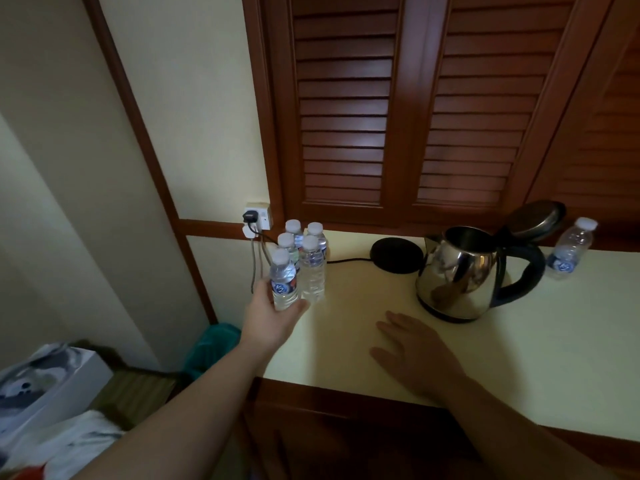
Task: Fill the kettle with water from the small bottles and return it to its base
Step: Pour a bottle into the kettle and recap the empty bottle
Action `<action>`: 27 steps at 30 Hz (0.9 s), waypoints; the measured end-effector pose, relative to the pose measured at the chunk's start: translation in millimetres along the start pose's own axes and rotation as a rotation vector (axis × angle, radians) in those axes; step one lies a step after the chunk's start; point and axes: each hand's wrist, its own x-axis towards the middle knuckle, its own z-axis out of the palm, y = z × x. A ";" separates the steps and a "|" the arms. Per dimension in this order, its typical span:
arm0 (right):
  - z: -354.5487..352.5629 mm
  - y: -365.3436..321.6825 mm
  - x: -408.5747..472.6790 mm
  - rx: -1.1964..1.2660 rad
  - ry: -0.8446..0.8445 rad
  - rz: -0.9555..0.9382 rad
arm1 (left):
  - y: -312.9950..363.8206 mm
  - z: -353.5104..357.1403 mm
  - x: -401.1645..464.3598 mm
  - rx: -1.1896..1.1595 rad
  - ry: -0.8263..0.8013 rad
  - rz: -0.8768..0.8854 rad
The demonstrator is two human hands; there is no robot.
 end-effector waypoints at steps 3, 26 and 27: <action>-4.1 3.8 -5.9 0.076 0.008 0.016 | 1.4 13.6 -7.1 0.032 -0.036 0.029; -134.2 -29.2 5.3 0.138 0.262 -0.095 | 38.4 126.6 -37.3 0.158 -0.353 0.188; -135.2 -31.5 6.4 0.122 0.253 -0.091 | 39.0 126.1 -37.1 0.162 -0.355 0.191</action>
